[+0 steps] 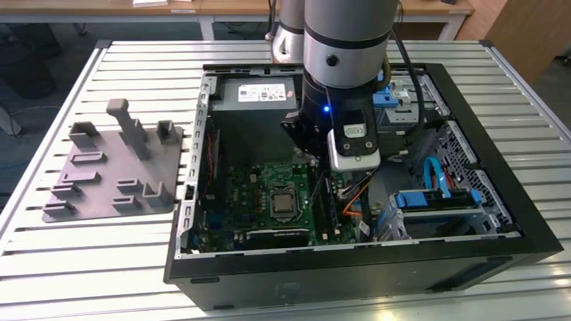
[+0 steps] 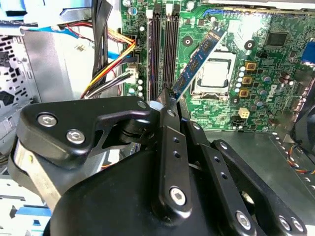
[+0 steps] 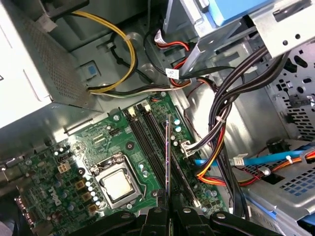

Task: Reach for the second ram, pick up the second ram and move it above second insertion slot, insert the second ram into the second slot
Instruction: 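Insert the second ram into the second slot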

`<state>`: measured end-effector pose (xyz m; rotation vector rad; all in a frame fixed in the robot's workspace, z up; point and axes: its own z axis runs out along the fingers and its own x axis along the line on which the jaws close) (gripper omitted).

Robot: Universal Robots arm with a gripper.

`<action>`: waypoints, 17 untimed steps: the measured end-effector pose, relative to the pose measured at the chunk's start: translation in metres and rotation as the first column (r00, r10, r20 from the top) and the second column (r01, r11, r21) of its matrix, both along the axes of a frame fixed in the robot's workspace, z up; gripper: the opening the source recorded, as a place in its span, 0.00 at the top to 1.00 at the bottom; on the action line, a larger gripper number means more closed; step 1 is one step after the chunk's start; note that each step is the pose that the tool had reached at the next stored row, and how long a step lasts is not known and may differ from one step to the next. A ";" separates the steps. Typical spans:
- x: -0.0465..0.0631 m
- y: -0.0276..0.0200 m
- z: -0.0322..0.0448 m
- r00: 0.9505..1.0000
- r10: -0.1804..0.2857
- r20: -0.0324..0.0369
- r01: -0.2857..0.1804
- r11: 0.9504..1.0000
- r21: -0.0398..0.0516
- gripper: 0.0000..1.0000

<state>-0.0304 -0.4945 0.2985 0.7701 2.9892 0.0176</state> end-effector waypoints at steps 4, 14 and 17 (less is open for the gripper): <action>0.000 0.0000 -0.0001 1.000 -0.023 0.000 0.023 1.000 0.000 0.86; 0.000 0.0001 -0.0001 1.000 0.012 0.000 -0.012 1.000 0.000 0.86; 0.000 0.0000 -0.0002 0.998 0.067 0.000 -0.067 0.998 0.000 0.86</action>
